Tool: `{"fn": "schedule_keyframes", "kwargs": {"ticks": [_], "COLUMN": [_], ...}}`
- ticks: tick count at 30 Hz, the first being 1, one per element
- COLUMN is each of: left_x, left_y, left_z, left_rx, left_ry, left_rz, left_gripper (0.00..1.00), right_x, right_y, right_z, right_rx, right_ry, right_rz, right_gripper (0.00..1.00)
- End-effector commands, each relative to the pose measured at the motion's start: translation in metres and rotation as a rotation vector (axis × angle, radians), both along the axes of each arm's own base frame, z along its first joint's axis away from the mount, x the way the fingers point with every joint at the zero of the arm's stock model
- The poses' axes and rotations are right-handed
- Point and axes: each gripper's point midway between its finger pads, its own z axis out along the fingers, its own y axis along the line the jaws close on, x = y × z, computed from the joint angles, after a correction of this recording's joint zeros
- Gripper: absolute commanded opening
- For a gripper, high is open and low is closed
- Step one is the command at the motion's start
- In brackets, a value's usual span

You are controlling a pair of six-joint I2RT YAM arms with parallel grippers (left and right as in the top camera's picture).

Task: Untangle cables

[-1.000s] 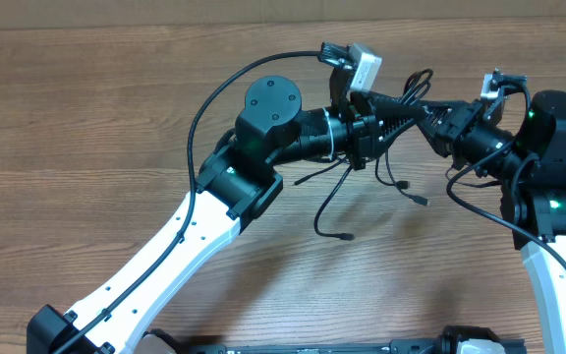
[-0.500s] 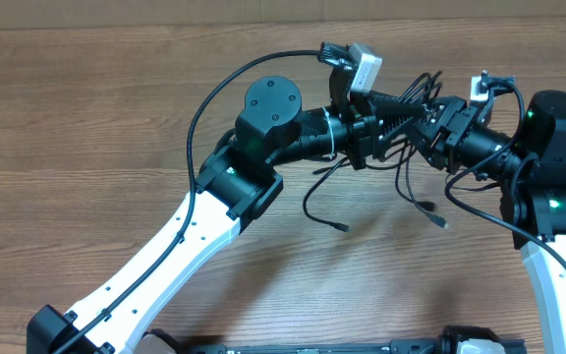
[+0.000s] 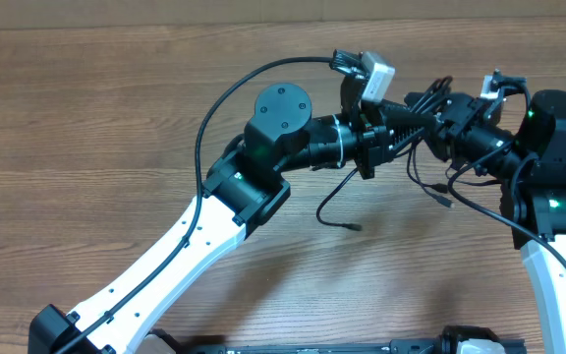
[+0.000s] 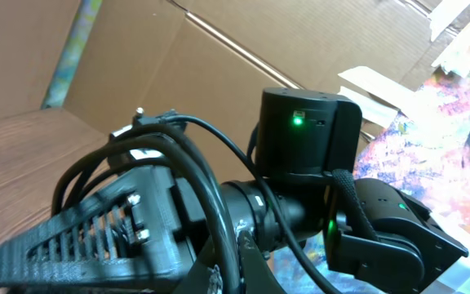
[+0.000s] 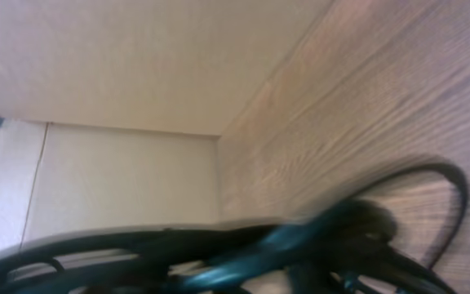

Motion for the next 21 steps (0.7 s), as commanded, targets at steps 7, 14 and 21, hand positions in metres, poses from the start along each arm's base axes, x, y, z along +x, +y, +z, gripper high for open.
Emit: {"fn": "schedule_keyframes", "kwargs": {"ticks": [7,14,21], "left_x": [-0.015,0.025,0.081], "left_y": [-0.007,0.021,0.075], "left_z": [0.006,0.006,-0.007], "left_rx": [-0.005,0.004,0.037], "left_ry": [-0.050,-0.084,-0.008], "left_rz": [-0.050,0.065,0.224], "left_gripper": [0.04,0.04,0.04], "right_x": [0.005,-0.012,-0.031], "right_y": [-0.006,0.014,0.034], "right_z": [0.004,0.014,0.041], "right_rx": [-0.006,0.055,0.129], "right_ry": [-0.011,-0.027,-0.120], "right_rz": [-0.032,0.118,0.300], "right_gripper": [0.04,0.04,0.04]}}
